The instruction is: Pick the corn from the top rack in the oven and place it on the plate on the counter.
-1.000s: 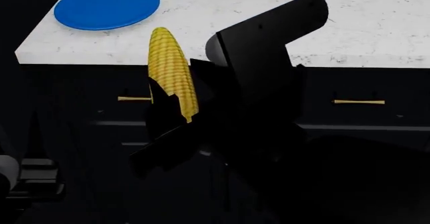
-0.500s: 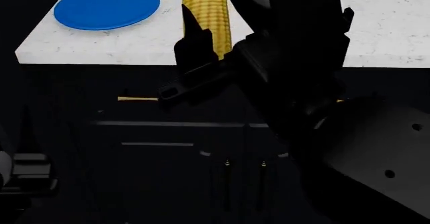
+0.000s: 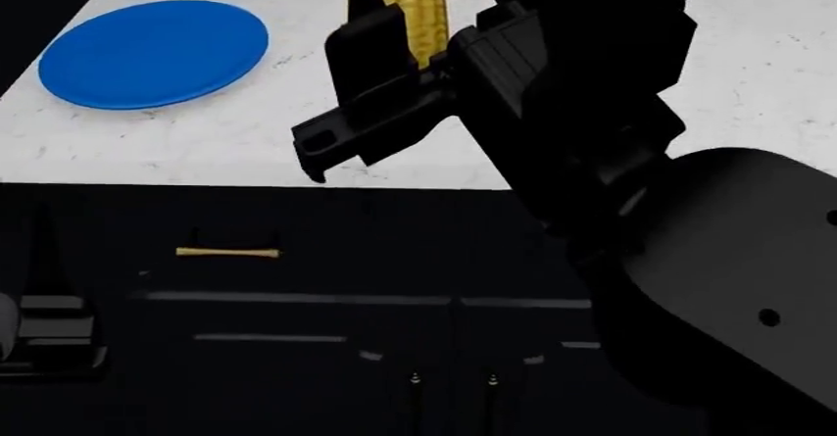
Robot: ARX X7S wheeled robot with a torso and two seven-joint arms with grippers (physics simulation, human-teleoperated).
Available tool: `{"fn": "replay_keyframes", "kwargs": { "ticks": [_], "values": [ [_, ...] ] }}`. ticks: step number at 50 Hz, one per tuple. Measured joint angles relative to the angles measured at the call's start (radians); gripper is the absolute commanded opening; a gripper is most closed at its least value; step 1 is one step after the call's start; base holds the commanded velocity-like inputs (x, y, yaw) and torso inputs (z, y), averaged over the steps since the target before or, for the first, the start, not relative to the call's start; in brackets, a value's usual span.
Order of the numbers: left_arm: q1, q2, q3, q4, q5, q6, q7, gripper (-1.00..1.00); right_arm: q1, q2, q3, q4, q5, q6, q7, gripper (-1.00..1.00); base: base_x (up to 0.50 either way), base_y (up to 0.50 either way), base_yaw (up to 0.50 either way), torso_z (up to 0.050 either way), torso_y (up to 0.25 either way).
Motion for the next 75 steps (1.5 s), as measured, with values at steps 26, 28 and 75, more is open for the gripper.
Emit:
{"fn": "replay_keyframes", "kwargs": {
  "ticks": [26, 28, 75],
  "values": [
    [-0.017, -0.043, 0.009, 0.005, -0.088, 0.014, -0.083, 1.00, 0.001, 0.003, -0.029, 0.008, -0.032, -0.021, -0.031, -1.00, 0.50, -0.10, 0.00, 0.000, 0.001],
    [-0.019, -0.047, 0.010, 0.006, -0.096, 0.015, -0.091, 1.00, 0.001, 0.003, -0.029, 0.007, -0.031, -0.020, -0.030, -1.00, 0.50, 0.00, 0.00, 0.000, 0.000],
    [-0.037, -0.115, 0.052, -0.007, -0.181, 0.078, -0.184, 1.00, 0.016, 0.006, -0.048, -0.012, -0.043, -0.033, -0.023, -1.00, 0.14, 0.03, 0.26, 0.000, 0.000]
  ]
}}
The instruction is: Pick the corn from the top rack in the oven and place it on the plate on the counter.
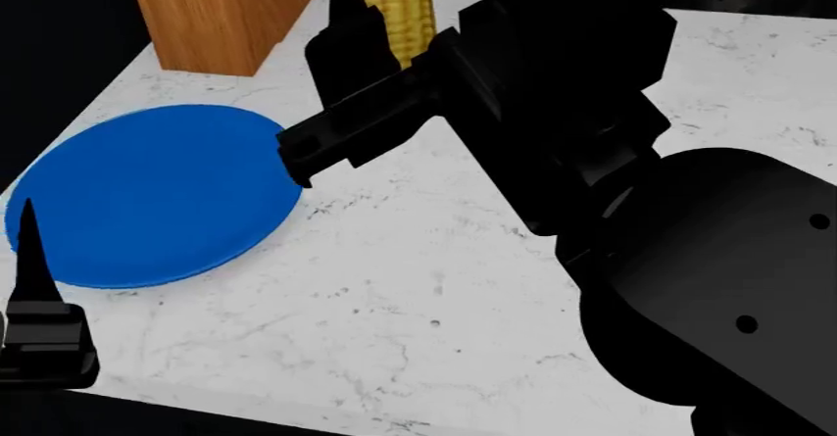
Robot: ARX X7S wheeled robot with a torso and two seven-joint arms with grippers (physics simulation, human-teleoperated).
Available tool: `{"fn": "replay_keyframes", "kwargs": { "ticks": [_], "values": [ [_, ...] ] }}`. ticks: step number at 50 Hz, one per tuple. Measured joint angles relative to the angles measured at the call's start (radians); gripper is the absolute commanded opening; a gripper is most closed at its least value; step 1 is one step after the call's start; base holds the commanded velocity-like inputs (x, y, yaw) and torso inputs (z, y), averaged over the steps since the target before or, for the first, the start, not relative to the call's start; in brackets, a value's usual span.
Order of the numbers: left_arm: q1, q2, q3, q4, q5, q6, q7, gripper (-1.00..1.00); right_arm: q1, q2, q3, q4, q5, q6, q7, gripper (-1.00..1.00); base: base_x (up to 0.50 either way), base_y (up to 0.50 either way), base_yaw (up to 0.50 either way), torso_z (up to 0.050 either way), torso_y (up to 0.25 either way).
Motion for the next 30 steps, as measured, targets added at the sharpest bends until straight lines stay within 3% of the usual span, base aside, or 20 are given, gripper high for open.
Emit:
{"fn": "replay_keyframes", "kwargs": {
  "ticks": [12, 30],
  "values": [
    [-0.005, -0.012, 0.010, -0.003, -0.015, 0.011, -0.016, 1.00, 0.001, -0.001, -0.001, 0.001, 0.005, -0.003, 0.000, -1.00, 0.00, 0.00, 0.49, 0.000, 0.001],
    [-0.016, -0.022, 0.022, -0.005, -0.043, 0.030, -0.047, 1.00, 0.002, -0.009, -0.003, 0.024, 0.008, 0.008, -0.028, -1.00, 0.00, 0.00, 0.00, 0.000, 0.000]
  ]
}}
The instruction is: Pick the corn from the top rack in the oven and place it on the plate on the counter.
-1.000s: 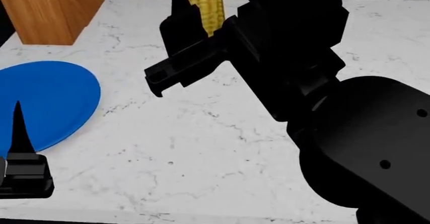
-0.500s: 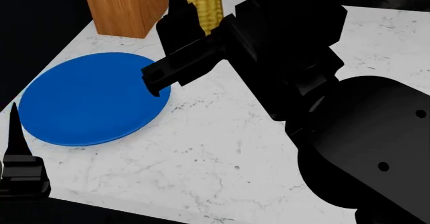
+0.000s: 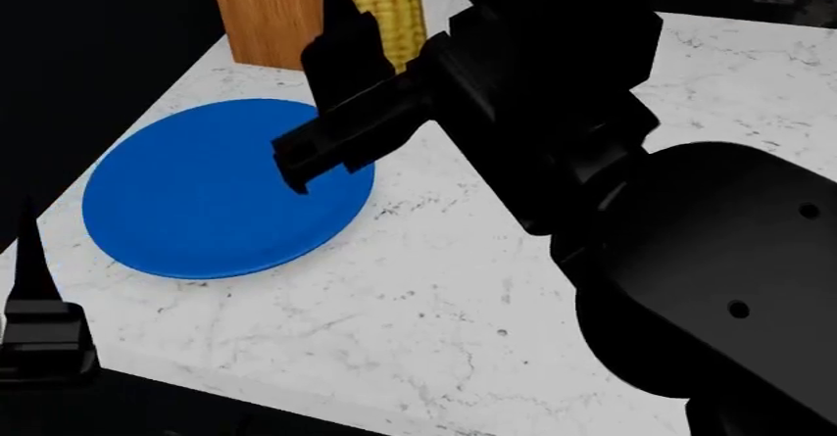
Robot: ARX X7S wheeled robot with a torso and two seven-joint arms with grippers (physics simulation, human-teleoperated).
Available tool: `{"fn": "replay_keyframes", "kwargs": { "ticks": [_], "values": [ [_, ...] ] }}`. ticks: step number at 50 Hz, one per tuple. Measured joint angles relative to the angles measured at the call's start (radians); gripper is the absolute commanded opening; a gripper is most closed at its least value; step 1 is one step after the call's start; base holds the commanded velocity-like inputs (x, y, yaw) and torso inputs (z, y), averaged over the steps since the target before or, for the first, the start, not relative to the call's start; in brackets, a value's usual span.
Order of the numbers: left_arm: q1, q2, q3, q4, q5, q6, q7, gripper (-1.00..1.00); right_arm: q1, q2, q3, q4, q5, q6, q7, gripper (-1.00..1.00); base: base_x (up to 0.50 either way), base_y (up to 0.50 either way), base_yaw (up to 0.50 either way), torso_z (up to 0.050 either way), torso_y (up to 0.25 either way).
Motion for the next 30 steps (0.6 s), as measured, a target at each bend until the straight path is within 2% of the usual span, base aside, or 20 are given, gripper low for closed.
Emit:
{"fn": "replay_keyframes", "kwargs": {
  "ticks": [6, 8, 11, 16, 22, 30],
  "values": [
    [0.001, -0.002, -0.002, -0.003, -0.009, 0.014, -0.004, 1.00, 0.002, -0.005, -0.001, 0.010, -0.009, 0.013, -0.020, -1.00, 0.00, 0.00, 0.00, 0.000, 0.000],
    [0.030, 0.105, -0.005, 0.003, 0.247, -0.008, 0.205, 1.00, -0.013, -0.065, 0.060, -0.013, -0.112, 0.091, -0.100, -1.00, 0.00, 0.00, 0.00, 0.000, 0.000],
    [0.063, 0.233, -0.007, 0.009, 0.548, -0.035, 0.452, 1.00, -0.029, -0.142, 0.139, -0.040, -0.225, 0.185, -0.196, -1.00, -0.03, 0.14, 0.00, 0.000, 0.000],
    [0.097, 0.377, -0.005, 0.016, 0.891, -0.068, 0.731, 1.00, -0.044, -0.223, 0.218, -0.071, -0.360, 0.292, -0.299, -1.00, 0.00, 0.00, 0.50, 0.000, 0.000],
    [0.117, 0.477, -0.001, 0.021, 1.133, -0.097, 0.924, 1.00, -0.050, -0.278, 0.275, -0.090, -0.453, 0.366, -0.369, -1.00, 0.00, 0.00, 0.50, 0.000, 0.000],
    [0.130, 0.544, 0.002, 0.025, 1.295, -0.116, 1.053, 1.00, -0.048, -0.315, 0.313, -0.107, -0.509, 0.424, -0.413, -1.00, 0.00, 0.00, 0.50, 0.000, 0.000]
  ]
}}
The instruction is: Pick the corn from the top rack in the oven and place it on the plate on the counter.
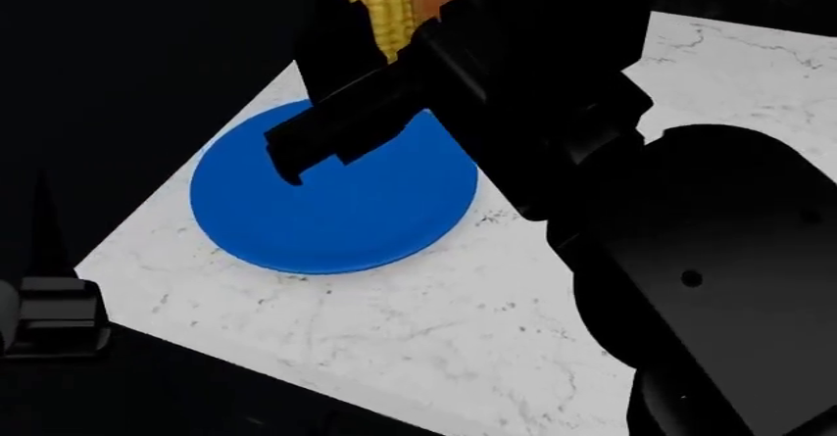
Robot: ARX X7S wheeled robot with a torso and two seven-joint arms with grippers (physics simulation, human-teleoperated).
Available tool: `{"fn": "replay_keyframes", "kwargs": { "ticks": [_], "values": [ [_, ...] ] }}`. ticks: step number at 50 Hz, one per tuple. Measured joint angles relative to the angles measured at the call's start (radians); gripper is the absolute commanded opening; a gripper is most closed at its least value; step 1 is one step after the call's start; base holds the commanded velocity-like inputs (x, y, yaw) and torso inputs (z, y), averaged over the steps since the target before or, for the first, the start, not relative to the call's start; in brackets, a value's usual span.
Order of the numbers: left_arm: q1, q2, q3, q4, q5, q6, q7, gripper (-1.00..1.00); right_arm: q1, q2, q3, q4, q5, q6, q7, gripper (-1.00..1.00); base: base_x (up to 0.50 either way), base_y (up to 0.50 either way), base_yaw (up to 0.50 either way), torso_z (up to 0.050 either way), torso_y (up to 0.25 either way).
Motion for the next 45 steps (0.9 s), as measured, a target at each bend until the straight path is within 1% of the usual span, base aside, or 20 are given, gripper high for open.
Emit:
{"fn": "replay_keyframes", "kwargs": {
  "ticks": [7, 16, 45],
  "values": [
    [0.003, 0.027, 0.002, 0.001, 0.067, -0.008, 0.051, 1.00, 0.003, -0.015, 0.016, -0.005, -0.020, 0.024, -0.017, -1.00, 0.00, 0.00, 0.50, 0.000, 0.000],
    [0.003, 0.043, 0.004, 0.002, 0.107, -0.015, 0.081, 1.00, 0.006, -0.022, 0.024, -0.006, -0.025, 0.036, -0.027, -1.00, 0.00, 0.00, 0.50, 0.000, 0.000],
    [0.003, 0.054, 0.009, 0.003, 0.130, -0.020, 0.098, 1.00, 0.015, -0.023, 0.025, 0.003, -0.002, 0.040, -0.028, -1.00, 0.00, 0.00, 0.50, 0.000, 0.000]
  ]
}}
